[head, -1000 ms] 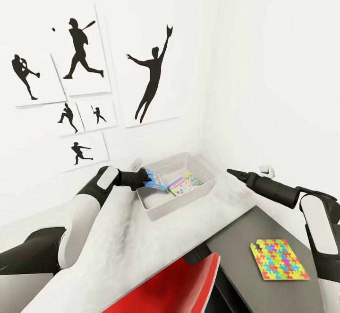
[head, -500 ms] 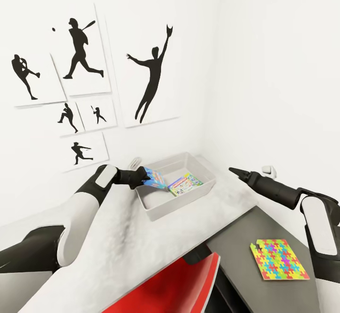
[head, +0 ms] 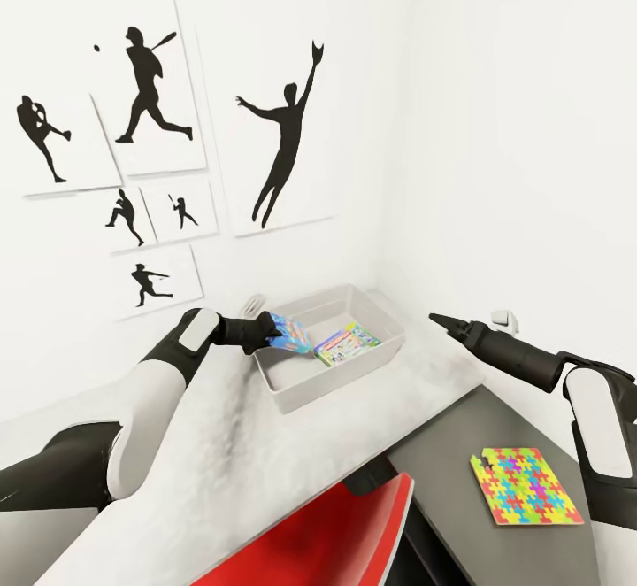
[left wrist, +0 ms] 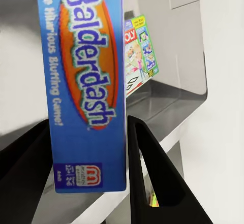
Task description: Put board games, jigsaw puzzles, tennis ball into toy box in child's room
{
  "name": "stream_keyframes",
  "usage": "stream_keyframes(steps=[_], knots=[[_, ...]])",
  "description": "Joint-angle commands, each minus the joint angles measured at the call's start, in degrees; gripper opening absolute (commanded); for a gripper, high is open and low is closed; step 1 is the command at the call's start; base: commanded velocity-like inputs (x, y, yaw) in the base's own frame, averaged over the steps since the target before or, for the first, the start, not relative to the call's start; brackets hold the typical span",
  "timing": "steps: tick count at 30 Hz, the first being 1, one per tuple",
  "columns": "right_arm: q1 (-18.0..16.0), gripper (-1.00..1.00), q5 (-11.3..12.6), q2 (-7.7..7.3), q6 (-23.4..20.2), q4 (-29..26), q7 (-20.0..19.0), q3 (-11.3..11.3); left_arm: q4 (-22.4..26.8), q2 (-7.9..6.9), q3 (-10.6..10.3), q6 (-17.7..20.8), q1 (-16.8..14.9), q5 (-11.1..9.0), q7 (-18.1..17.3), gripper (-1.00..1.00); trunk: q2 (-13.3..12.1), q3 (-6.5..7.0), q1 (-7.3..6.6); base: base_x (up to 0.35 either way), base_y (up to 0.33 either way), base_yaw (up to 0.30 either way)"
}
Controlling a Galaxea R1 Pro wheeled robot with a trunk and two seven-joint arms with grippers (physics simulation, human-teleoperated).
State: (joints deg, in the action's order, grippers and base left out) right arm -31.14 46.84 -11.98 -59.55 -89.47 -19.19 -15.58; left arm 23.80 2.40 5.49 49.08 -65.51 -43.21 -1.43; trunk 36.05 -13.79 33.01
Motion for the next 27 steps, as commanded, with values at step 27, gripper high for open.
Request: stream_keyframes(steps=[27], knots=[[-0.06, 1.0, -0.61, -0.08, -0.3, -0.02, -0.78, -0.18, 0.03, 0.06, 0.75, 1.11, -0.05, 0.32, -0.15, -1.0, 10.93, -4.94, 5.95, 0.0, 0.0, 0.0]])
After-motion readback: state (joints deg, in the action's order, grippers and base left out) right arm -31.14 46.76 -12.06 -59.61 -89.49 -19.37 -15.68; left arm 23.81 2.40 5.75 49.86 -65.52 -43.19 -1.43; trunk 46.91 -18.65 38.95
